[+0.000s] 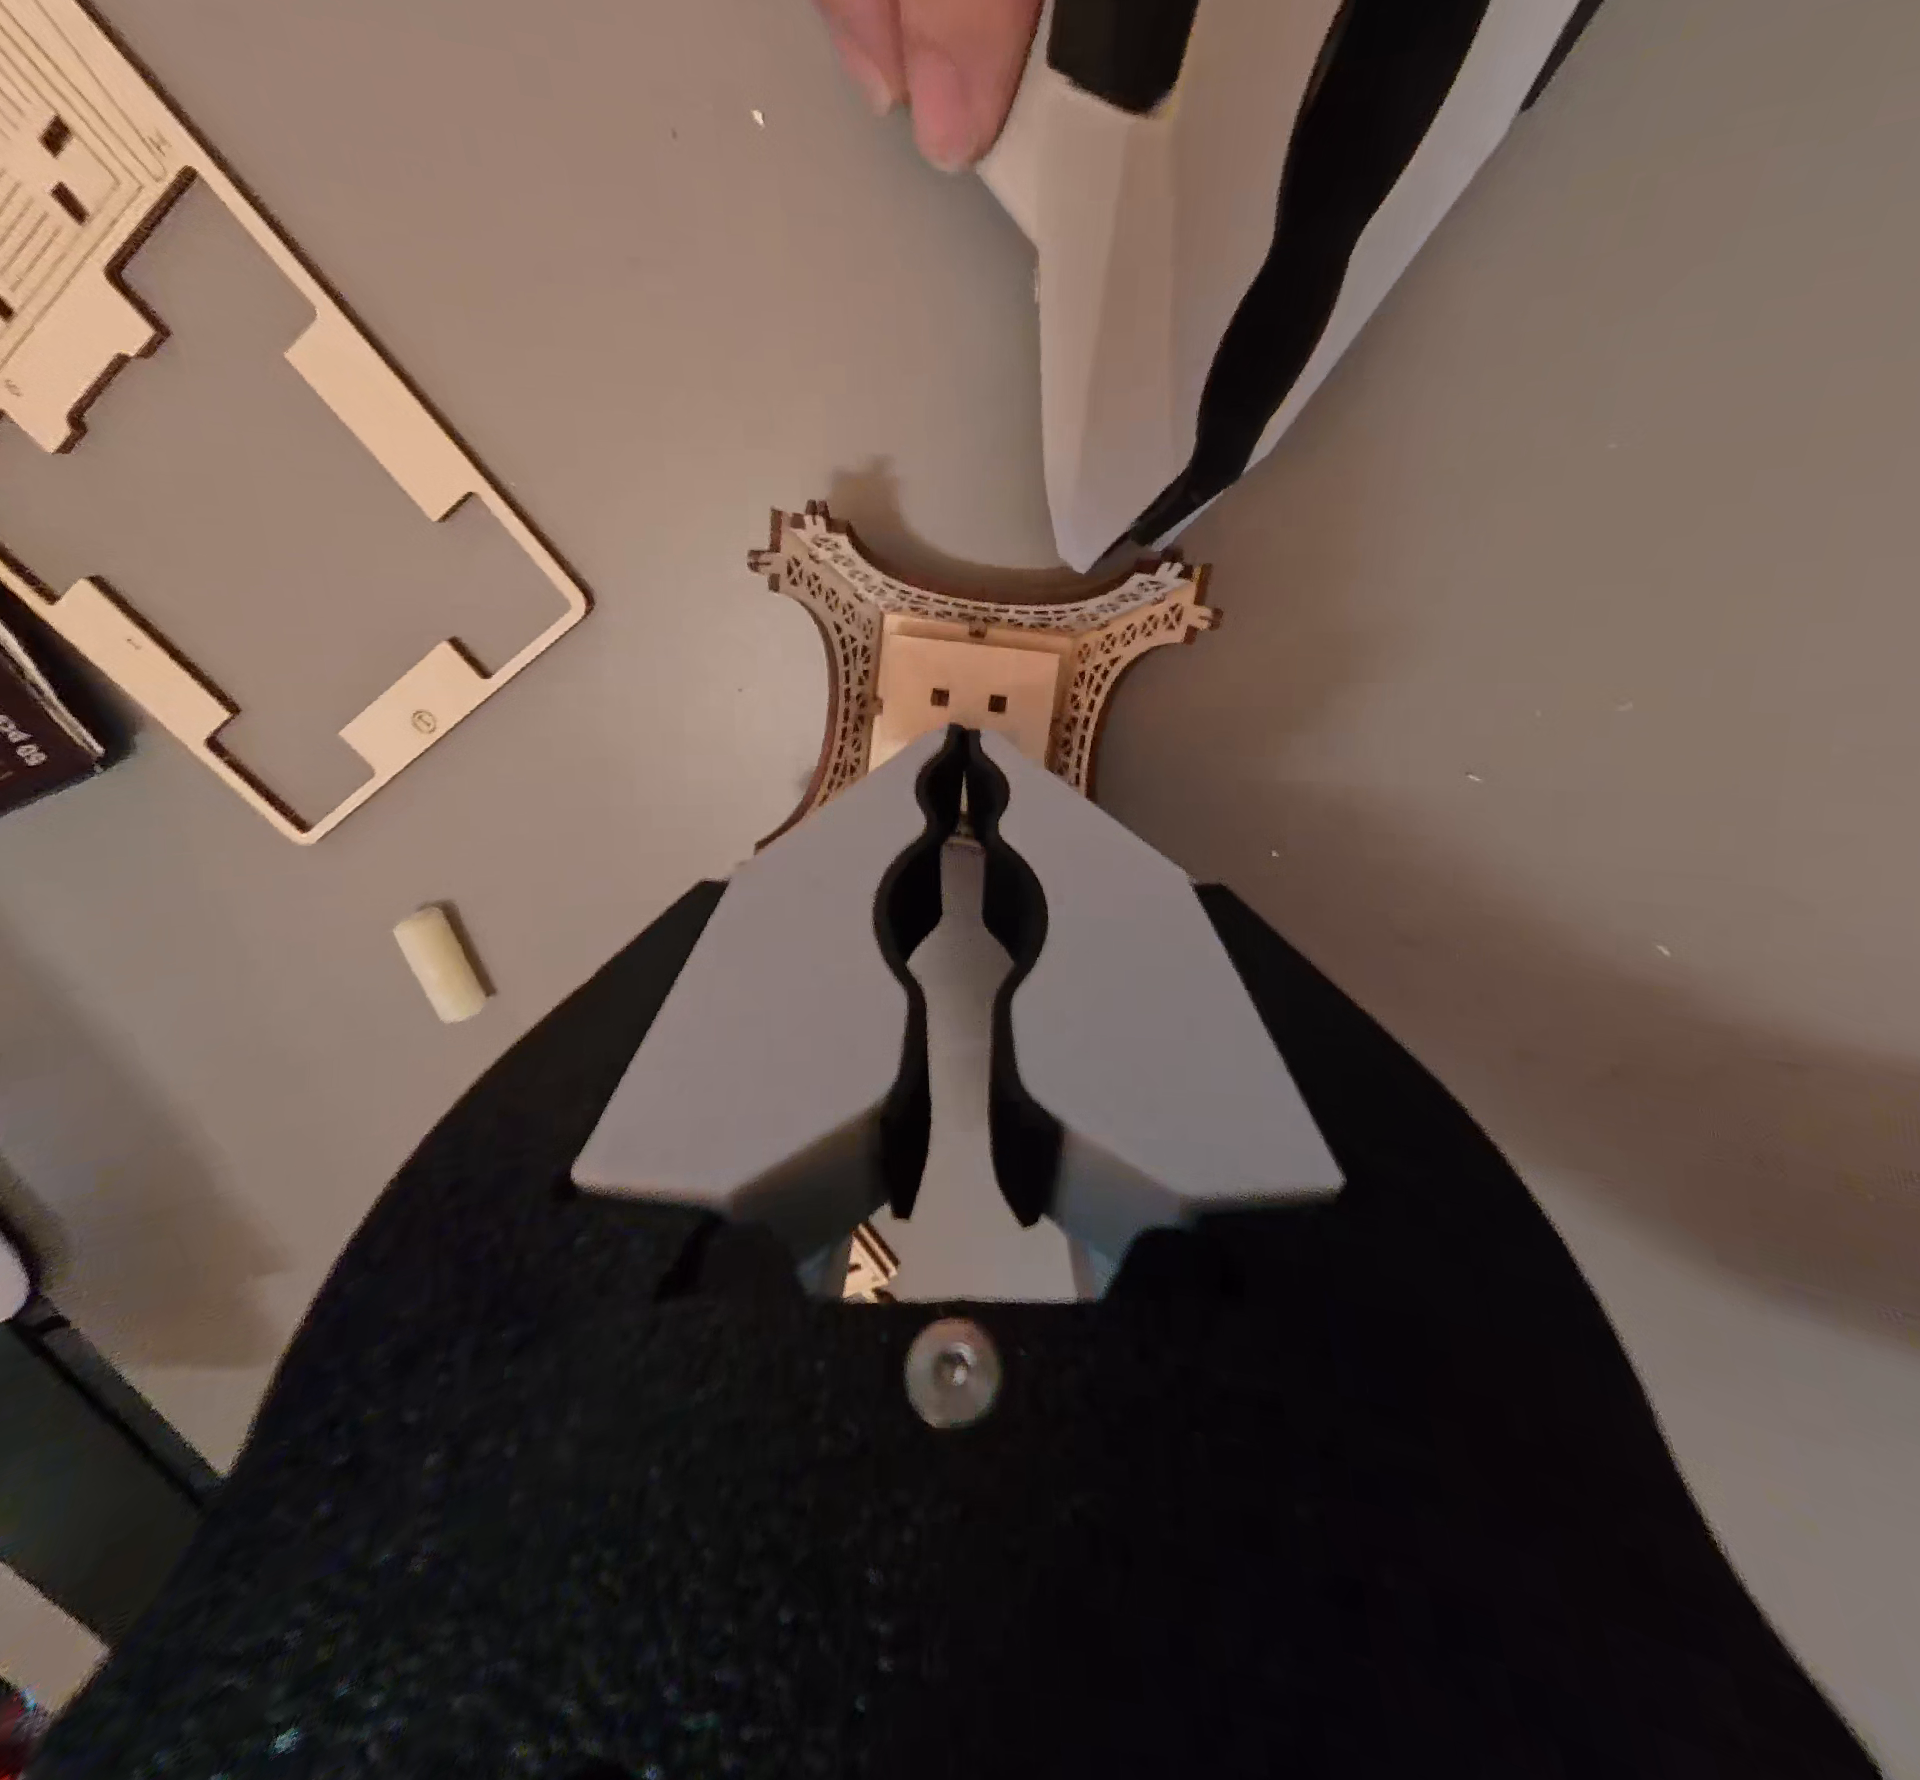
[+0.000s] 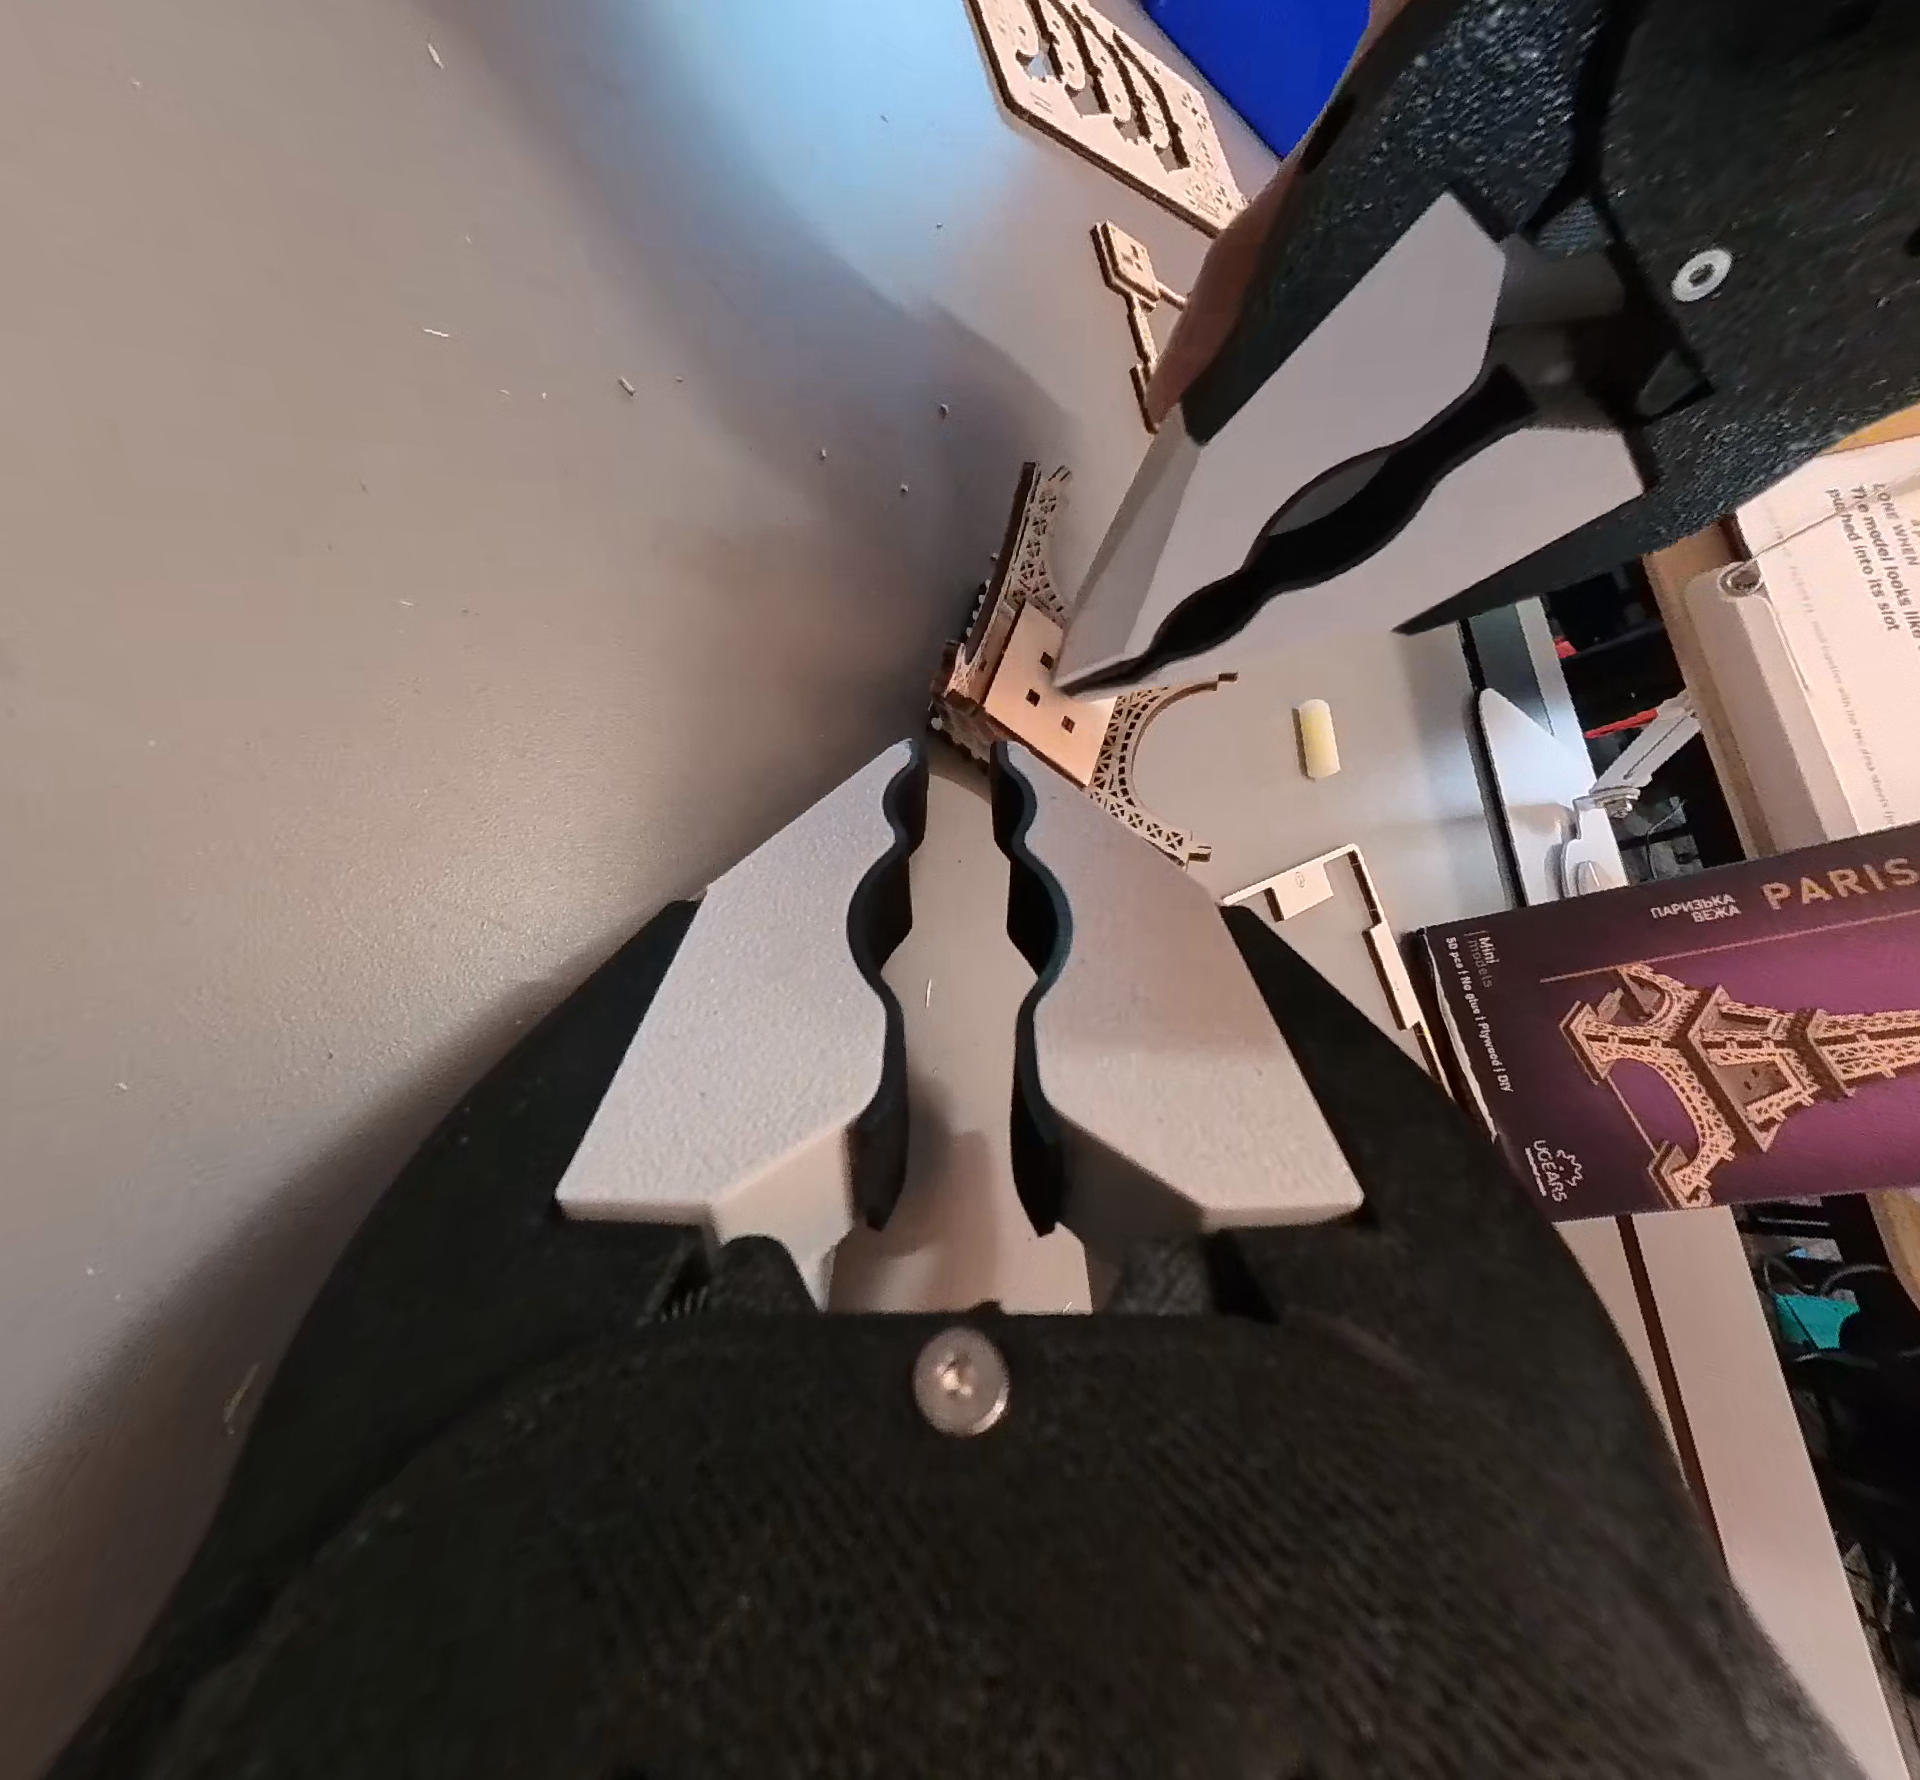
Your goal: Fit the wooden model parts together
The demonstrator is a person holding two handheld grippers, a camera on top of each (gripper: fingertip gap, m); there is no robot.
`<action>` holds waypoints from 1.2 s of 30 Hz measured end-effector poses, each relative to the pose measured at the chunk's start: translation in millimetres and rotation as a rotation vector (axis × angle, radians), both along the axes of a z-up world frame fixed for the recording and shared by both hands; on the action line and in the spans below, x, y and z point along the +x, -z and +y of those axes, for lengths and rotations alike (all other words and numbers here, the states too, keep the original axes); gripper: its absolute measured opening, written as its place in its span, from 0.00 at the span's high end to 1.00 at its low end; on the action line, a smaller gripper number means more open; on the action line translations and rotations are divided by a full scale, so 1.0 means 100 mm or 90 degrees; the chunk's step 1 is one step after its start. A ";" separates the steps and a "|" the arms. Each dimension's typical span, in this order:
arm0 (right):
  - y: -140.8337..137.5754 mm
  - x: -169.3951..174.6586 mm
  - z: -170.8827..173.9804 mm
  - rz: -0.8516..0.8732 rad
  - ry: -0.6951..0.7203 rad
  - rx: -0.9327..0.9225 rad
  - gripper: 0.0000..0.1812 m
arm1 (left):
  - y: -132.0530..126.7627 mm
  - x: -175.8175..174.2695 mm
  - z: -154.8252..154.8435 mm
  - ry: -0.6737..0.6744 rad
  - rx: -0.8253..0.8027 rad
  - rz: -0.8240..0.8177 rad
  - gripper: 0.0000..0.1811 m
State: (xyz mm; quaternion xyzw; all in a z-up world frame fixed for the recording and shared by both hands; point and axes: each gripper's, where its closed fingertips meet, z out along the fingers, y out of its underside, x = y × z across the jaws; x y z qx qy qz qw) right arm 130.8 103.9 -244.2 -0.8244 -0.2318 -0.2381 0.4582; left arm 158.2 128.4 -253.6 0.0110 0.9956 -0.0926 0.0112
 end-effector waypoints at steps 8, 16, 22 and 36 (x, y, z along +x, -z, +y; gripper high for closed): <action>0.00 0.00 0.00 -0.002 0.000 -0.002 0.96 | -0.01 0.01 0.03 0.011 -0.003 -0.019 1.00; 0.01 0.00 -0.01 -0.002 0.000 -0.003 0.96 | -0.04 0.03 0.07 0.005 0.000 -0.024 1.00; 0.00 0.00 -0.01 -0.001 0.000 -0.003 0.96 | 0.00 0.02 0.06 0.014 0.020 -0.022 1.00; 0.01 0.01 -0.02 0.000 0.003 -0.006 0.97 | 0.00 0.01 0.06 -0.002 0.051 -0.012 1.00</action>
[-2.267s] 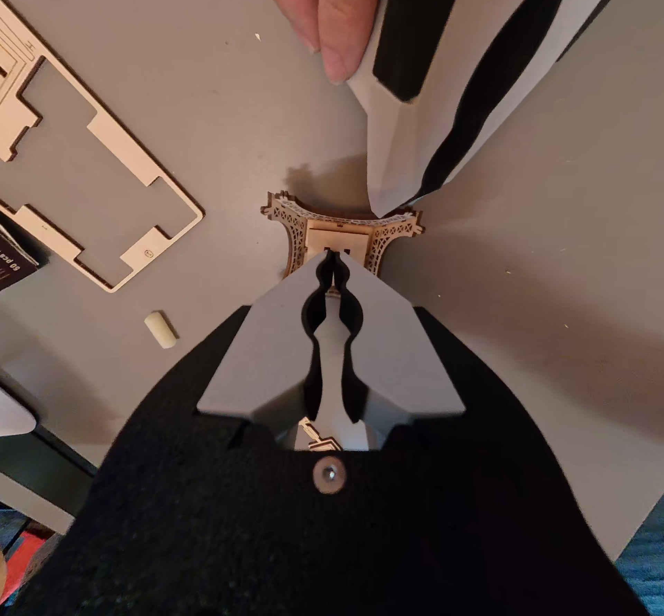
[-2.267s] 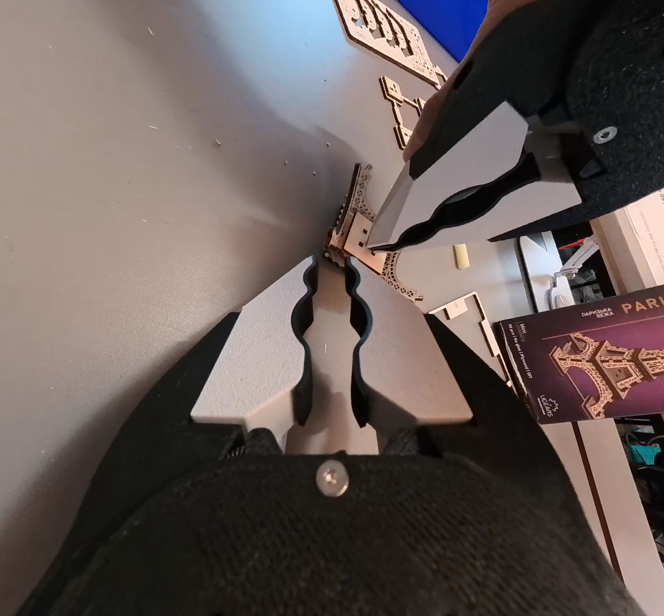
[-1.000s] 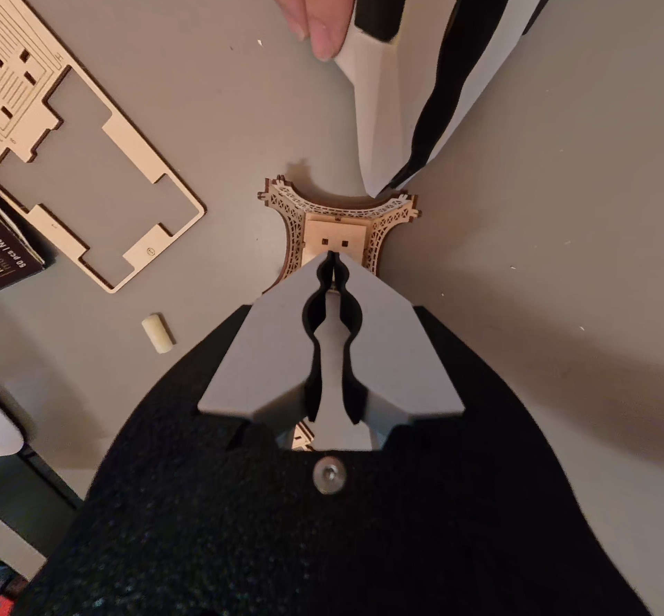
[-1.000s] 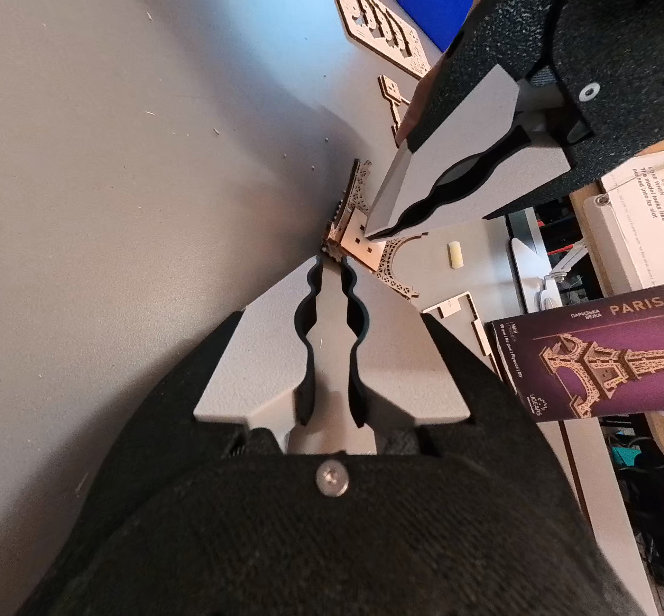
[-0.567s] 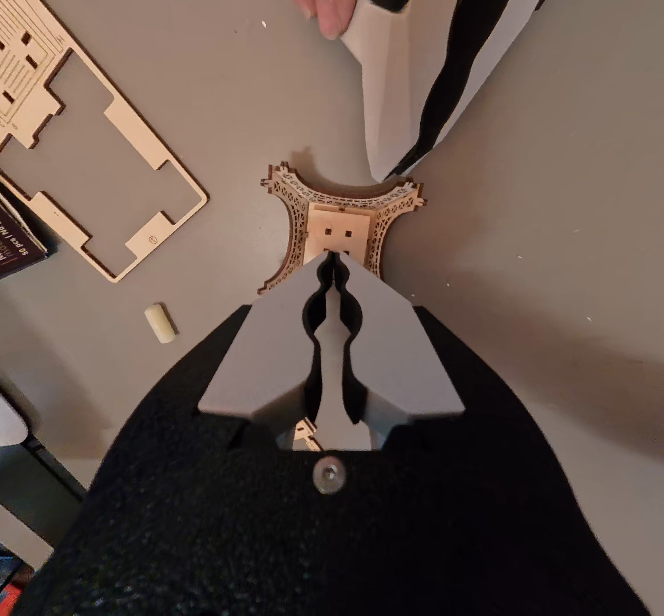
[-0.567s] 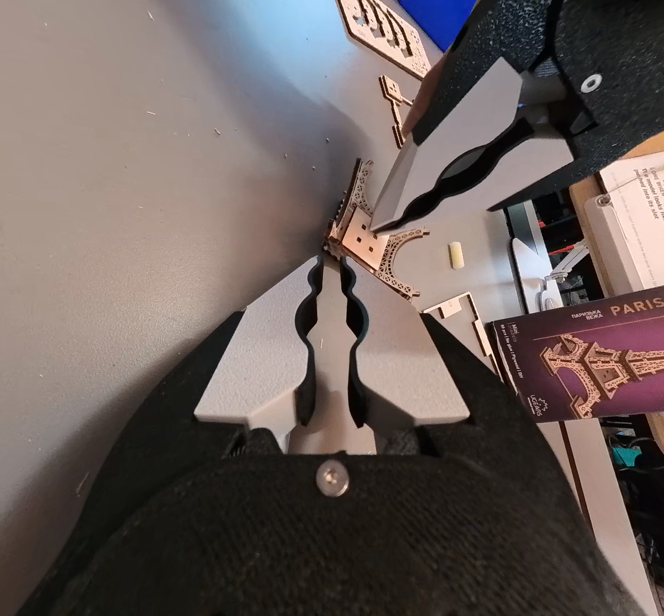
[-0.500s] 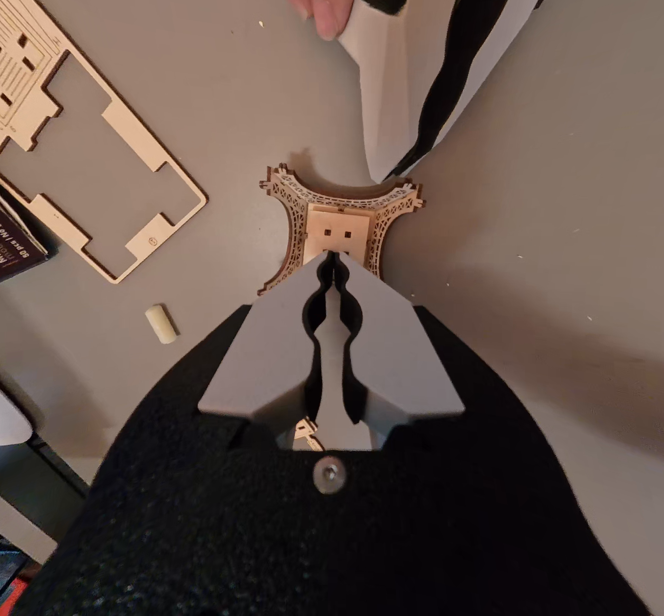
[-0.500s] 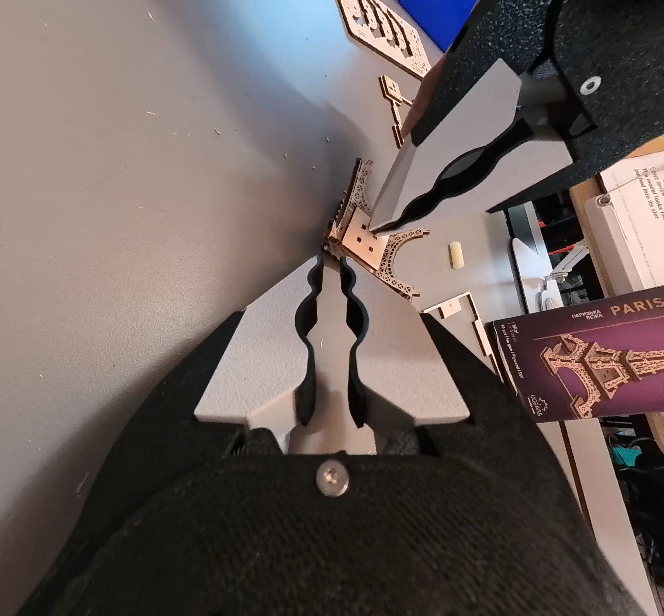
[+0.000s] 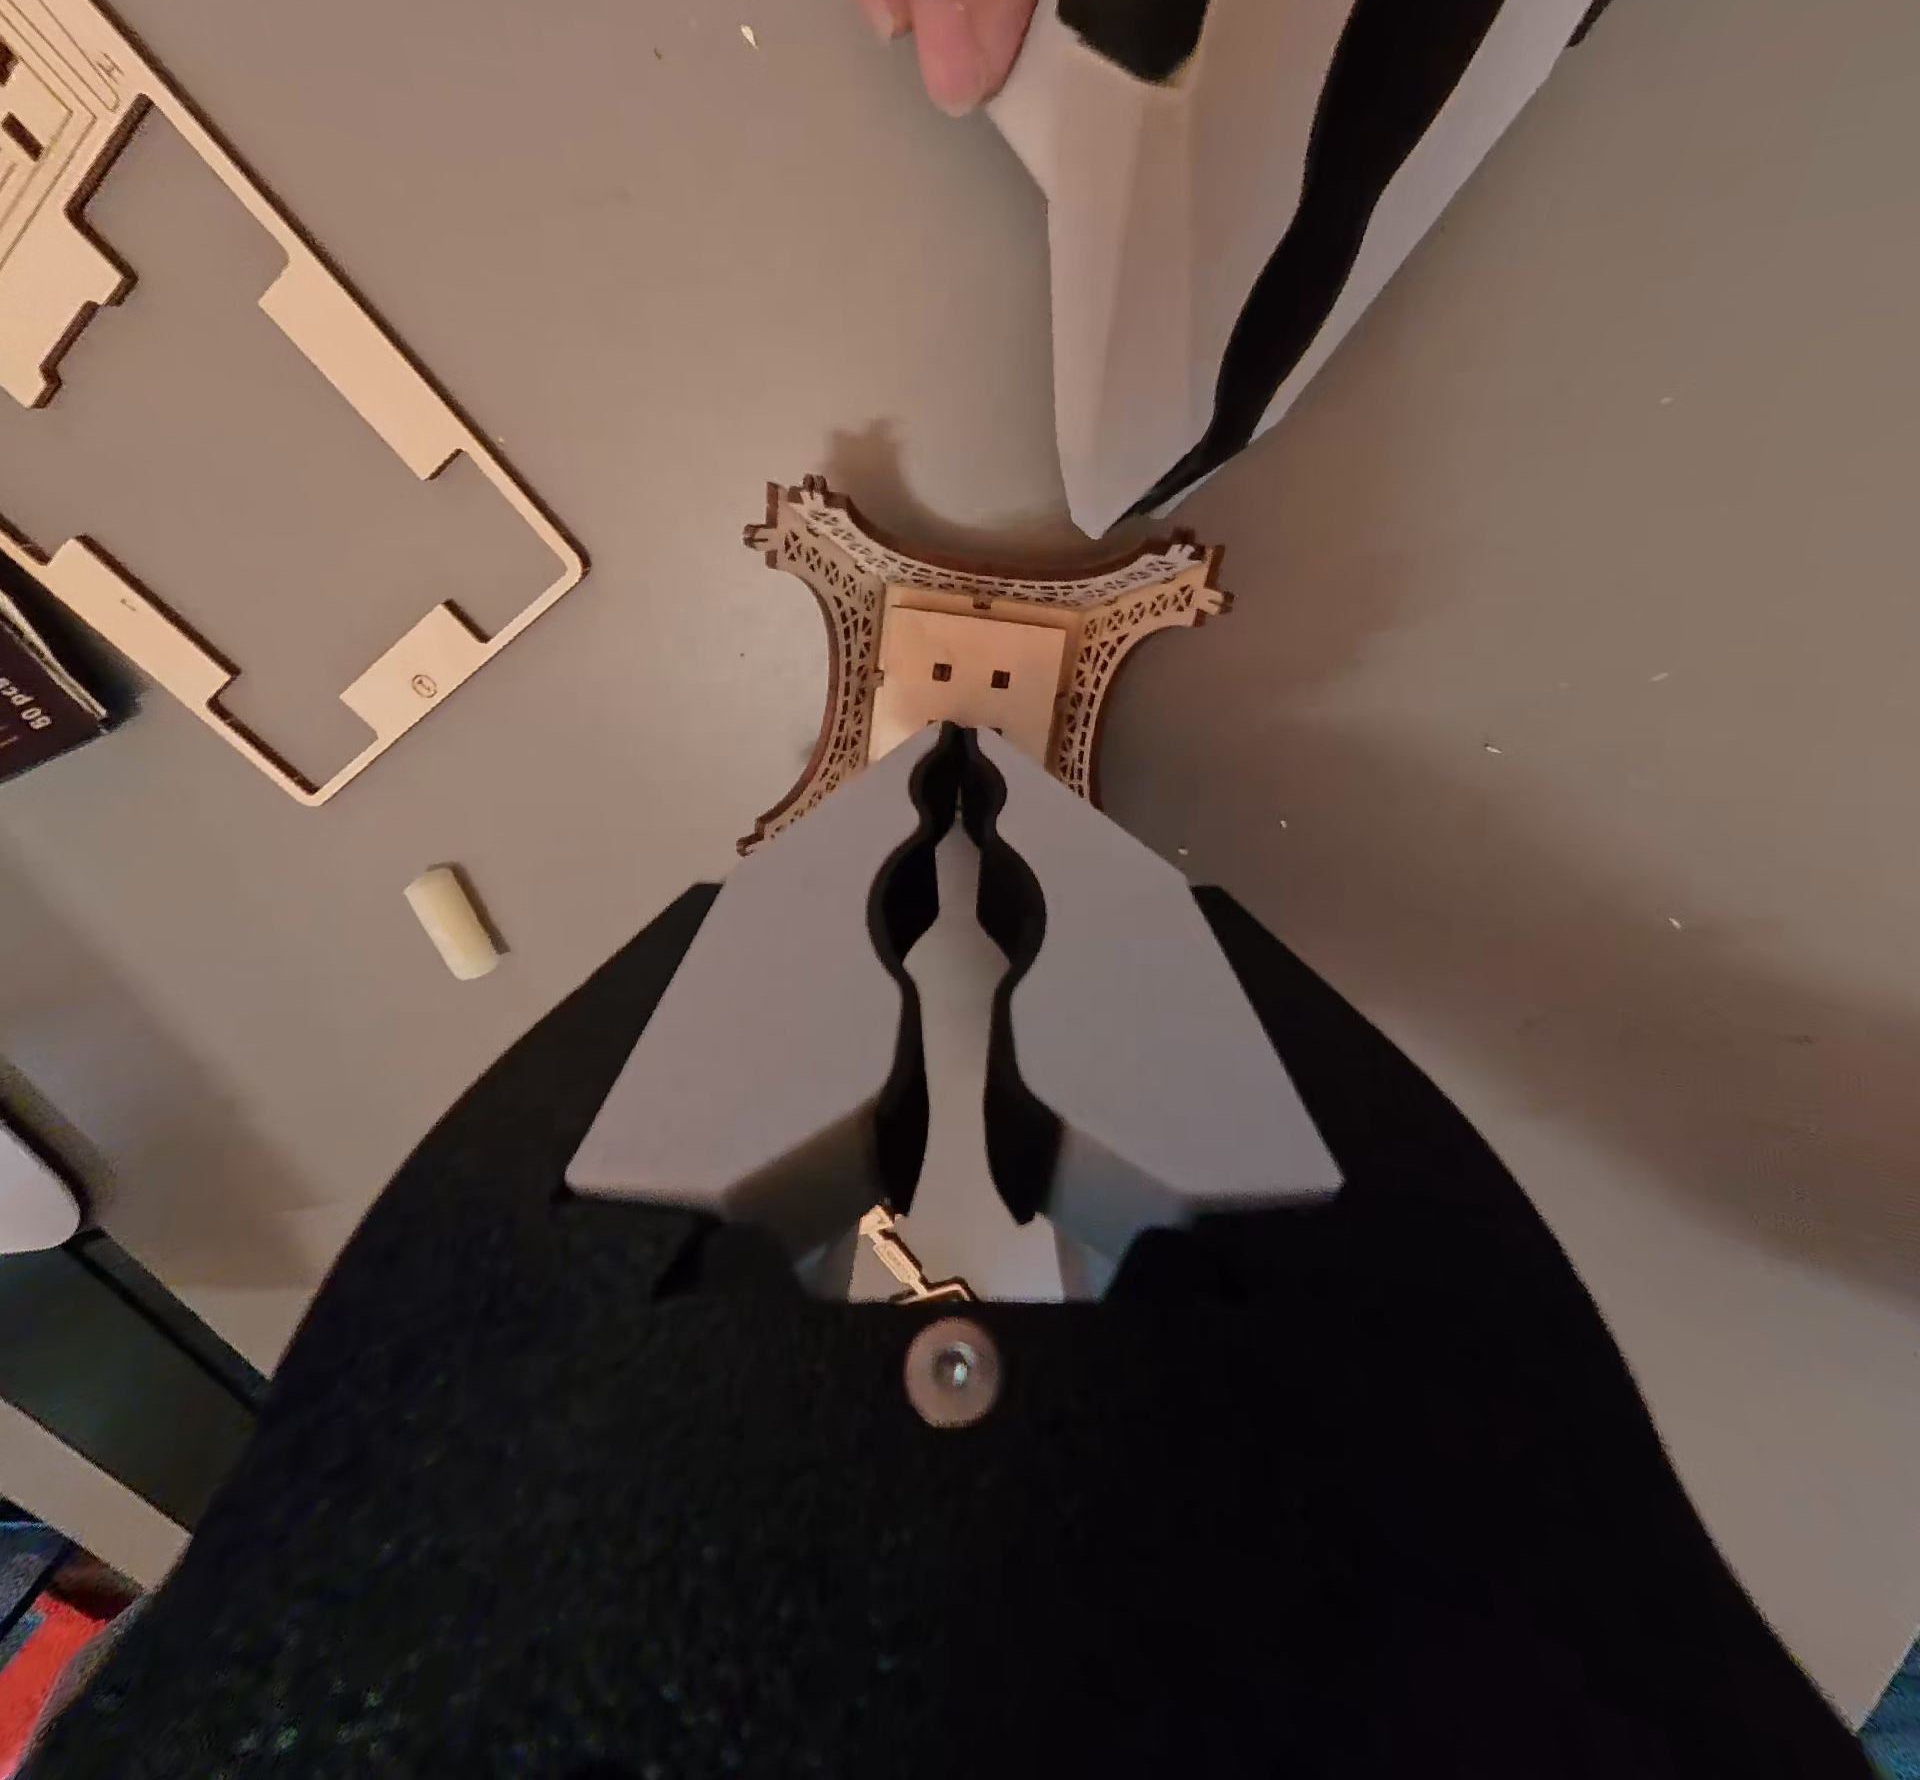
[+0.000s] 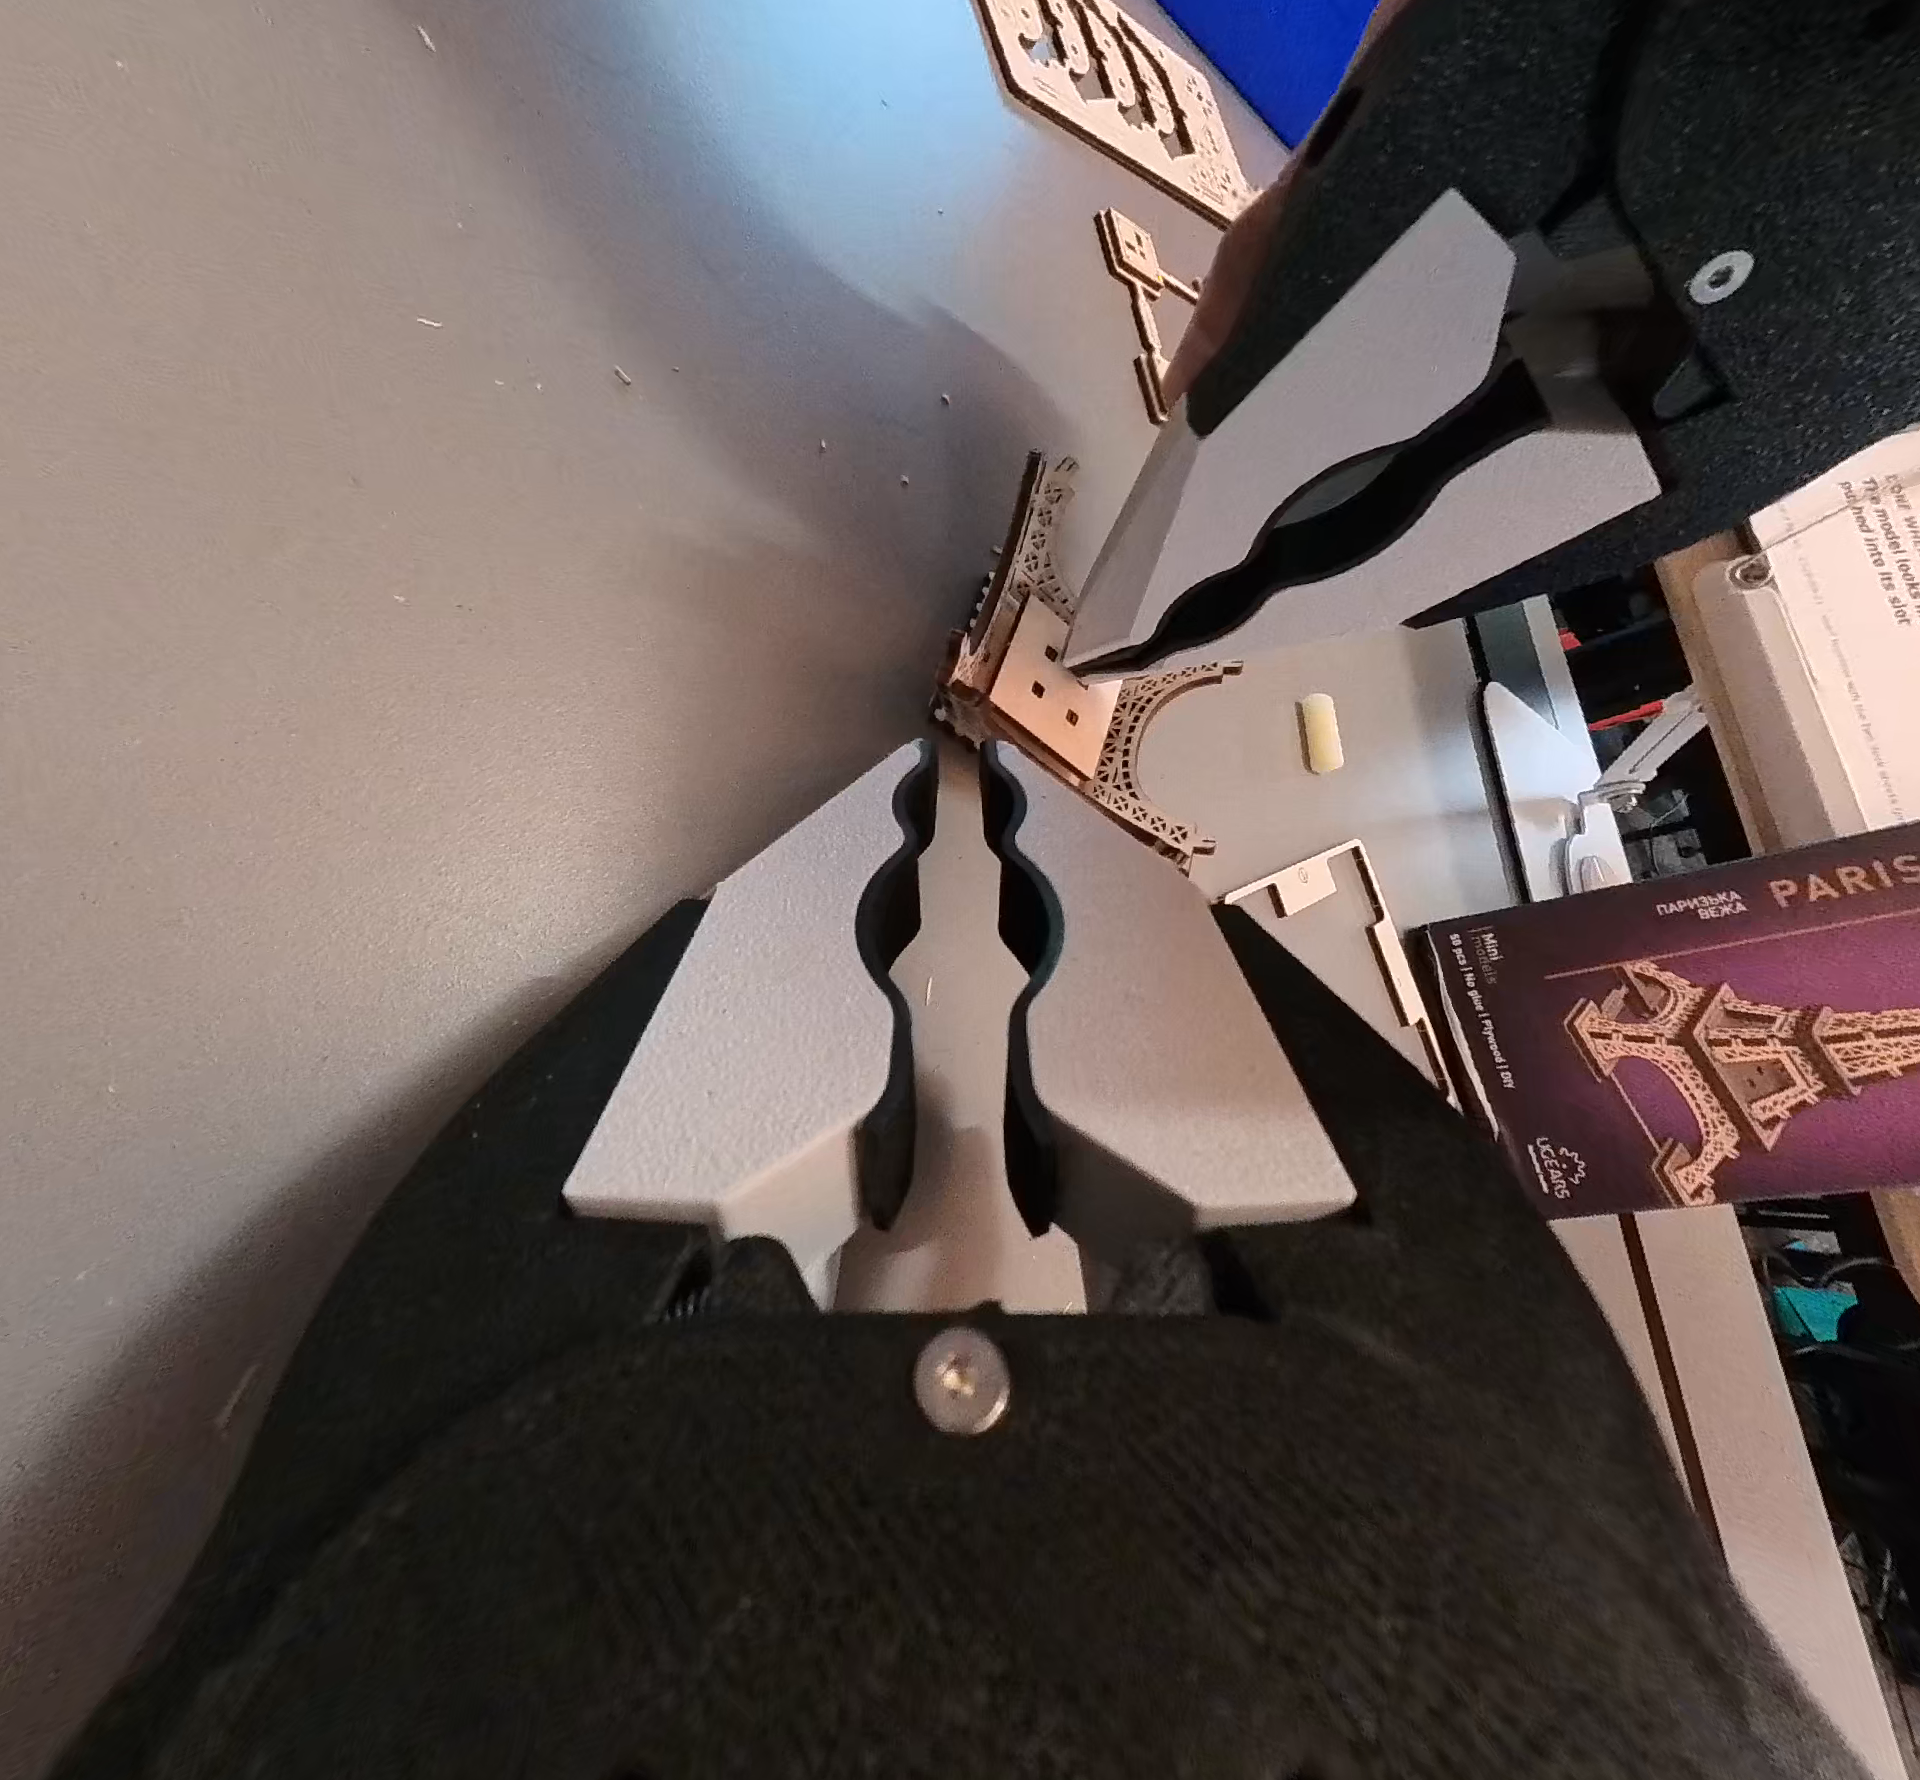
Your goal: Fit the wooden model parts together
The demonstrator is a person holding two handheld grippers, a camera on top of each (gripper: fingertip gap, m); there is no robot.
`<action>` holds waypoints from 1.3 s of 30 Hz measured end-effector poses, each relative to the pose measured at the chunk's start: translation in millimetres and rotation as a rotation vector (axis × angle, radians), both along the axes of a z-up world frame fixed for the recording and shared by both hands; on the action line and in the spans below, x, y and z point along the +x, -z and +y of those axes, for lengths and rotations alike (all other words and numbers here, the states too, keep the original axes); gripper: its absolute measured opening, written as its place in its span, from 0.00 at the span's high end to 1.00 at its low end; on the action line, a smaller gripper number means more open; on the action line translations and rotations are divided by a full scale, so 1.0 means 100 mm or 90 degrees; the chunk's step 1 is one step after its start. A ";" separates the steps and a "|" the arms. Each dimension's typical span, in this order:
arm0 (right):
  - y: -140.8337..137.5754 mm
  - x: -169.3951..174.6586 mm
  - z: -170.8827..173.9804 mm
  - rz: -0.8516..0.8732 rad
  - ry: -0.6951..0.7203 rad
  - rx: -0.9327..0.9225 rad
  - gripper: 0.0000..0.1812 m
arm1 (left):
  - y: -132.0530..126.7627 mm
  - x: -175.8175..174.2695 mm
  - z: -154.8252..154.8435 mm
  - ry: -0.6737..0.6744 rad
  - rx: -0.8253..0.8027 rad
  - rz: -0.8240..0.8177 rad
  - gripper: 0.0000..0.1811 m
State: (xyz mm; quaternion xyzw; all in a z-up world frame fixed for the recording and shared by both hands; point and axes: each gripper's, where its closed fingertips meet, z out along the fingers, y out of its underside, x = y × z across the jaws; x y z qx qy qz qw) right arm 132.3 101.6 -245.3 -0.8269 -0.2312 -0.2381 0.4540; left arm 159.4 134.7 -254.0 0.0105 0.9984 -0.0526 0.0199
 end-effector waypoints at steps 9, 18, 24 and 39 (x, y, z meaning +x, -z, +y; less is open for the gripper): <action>0.00 0.01 0.00 -0.003 0.001 0.000 0.97 | 0.00 0.00 0.00 -0.013 -0.011 -0.003 1.00; 0.00 0.00 0.00 -0.006 -0.002 0.001 0.98 | -0.15 0.00 -0.08 0.015 -0.036 -0.013 1.00; 0.00 0.00 0.00 -0.007 -0.005 0.001 0.98 | -0.06 0.00 -0.09 0.027 -0.019 -0.016 1.00; 0.00 -0.01 0.01 -0.006 -0.005 0.001 0.97 | -0.07 -0.01 -0.12 0.054 0.002 -0.029 1.00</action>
